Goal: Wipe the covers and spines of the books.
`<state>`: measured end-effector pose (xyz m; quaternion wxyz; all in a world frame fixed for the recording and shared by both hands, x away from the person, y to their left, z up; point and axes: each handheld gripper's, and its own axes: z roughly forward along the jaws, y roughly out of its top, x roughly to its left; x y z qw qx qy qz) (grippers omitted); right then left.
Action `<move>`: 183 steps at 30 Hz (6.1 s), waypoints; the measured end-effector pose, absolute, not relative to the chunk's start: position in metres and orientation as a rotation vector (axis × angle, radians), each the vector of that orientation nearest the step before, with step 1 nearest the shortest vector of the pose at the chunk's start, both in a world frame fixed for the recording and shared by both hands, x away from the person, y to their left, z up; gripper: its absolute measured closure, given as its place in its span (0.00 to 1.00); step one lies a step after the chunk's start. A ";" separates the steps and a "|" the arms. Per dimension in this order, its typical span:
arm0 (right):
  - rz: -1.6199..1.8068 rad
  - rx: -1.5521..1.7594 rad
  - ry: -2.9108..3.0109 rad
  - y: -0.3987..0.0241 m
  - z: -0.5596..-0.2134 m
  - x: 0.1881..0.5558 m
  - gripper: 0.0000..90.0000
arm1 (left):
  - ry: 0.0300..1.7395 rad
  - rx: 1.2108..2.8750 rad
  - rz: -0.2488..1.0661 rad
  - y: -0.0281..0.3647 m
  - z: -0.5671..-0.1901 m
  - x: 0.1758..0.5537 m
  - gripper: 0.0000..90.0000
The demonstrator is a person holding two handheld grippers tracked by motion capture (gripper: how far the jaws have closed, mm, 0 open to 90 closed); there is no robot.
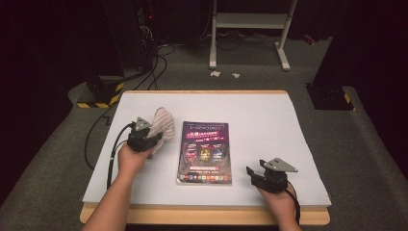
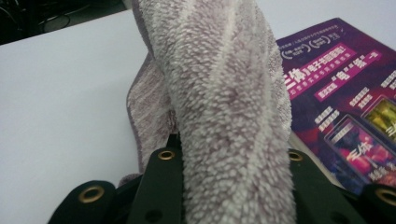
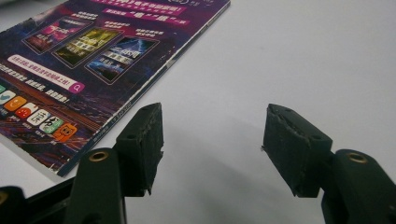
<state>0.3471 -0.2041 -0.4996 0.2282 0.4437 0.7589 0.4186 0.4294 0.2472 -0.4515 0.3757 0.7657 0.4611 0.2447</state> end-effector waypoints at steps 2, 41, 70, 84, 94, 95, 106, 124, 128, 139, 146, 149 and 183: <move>1.152 1.222 2.090 -0.203 -0.500 0.347 0.42 | 1.192 1.956 0.633 0.254 -0.454 0.423 0.80; 1.140 1.222 2.107 -0.199 -0.503 0.347 0.42 | 1.283 1.888 0.560 0.300 -0.485 0.385 0.38; 1.135 1.195 2.128 -0.193 -0.501 0.345 0.43 | 1.007 1.891 0.555 0.229 -0.446 0.366 0.44; 1.158 1.163 2.132 -0.188 -0.499 0.343 0.42 | 0.987 1.984 0.494 0.188 -0.476 0.364 0.41; 1.167 1.137 2.153 -0.180 -0.496 0.342 0.42 | 1.038 2.064 0.407 0.173 -0.493 0.364 0.38; 1.167 1.135 2.166 -0.178 -0.496 0.342 0.41 | 1.037 2.083 0.405 0.171 -0.497 0.364 0.37; 1.119 1.135 2.264 -0.149 -0.491 0.351 0.37 | 1.048 2.086 0.353 0.172 -0.504 0.366 0.35; 1.114 1.128 2.327 -0.131 -0.504 0.349 0.40 | 1.017 2.068 0.333 0.169 -0.508 0.353 0.33; 1.106 1.131 2.328 -0.132 -0.505 0.350 0.40 | 1.026 2.064 0.335 0.169 -0.508 0.353 0.33; 1.107 1.139 2.326 -0.132 -0.505 0.349 0.40 | 1.016 2.070 0.330 0.164 -0.508 0.349 0.34; 1.096 1.181 2.290 -0.138 -0.505 0.351 0.39 | 0.947 2.093 0.311 0.149 -0.508 0.343 0.34; 1.094 1.206 2.280 -0.141 -0.505 0.353 0.38 | 0.971 2.095 0.293 0.151 -0.506 0.345 0.36; 1.182 1.287 2.188 -0.136 -0.495 0.350 0.42 | 0.977 2.088 0.321 0.150 -0.507 0.342 0.40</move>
